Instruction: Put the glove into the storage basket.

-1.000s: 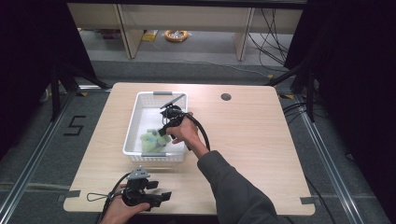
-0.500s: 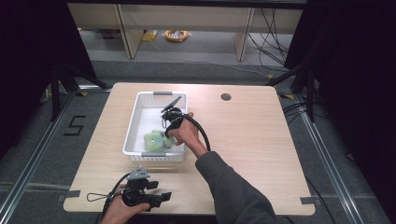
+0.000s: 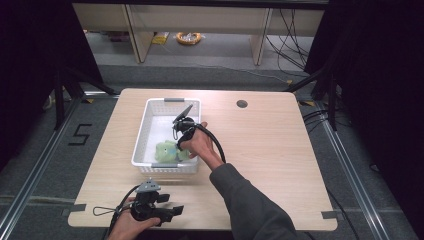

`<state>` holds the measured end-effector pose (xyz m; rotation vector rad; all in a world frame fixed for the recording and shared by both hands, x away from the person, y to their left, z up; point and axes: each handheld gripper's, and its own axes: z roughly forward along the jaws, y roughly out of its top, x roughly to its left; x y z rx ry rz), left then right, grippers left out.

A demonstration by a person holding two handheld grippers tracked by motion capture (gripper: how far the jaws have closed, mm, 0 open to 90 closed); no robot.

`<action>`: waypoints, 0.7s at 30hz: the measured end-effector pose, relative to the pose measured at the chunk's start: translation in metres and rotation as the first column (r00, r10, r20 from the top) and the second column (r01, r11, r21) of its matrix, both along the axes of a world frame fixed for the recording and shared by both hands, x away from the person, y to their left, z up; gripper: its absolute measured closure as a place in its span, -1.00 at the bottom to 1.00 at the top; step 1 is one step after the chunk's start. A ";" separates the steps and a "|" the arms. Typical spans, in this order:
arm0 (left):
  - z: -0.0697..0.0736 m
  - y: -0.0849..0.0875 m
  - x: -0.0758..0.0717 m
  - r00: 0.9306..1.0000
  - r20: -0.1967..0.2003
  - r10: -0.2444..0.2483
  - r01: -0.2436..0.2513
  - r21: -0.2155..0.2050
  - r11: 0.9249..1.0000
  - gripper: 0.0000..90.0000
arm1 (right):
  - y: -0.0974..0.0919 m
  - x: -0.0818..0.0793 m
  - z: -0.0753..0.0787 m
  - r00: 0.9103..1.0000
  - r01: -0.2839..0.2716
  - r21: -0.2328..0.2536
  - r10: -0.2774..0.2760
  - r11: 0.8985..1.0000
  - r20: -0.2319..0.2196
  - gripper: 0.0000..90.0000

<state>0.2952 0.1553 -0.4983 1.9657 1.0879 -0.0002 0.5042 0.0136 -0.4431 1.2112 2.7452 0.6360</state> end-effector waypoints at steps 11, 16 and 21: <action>0.000 -0.001 0.000 1.000 0.005 0.014 -0.014 0.001 1.000 -0.42 | -0.008 0.001 0.017 0.999 0.007 0.043 -0.009 0.999 0.047 0.12; 0.000 0.000 0.000 1.000 0.003 0.017 -0.017 -0.008 1.000 -0.42 | -0.014 0.001 0.023 0.998 -0.001 0.086 -0.004 0.996 0.055 0.09; 0.001 0.001 0.001 1.000 0.005 0.014 -0.014 -0.007 1.000 -0.42 | -0.020 -0.002 0.031 0.998 0.009 0.112 -0.015 0.994 0.057 0.05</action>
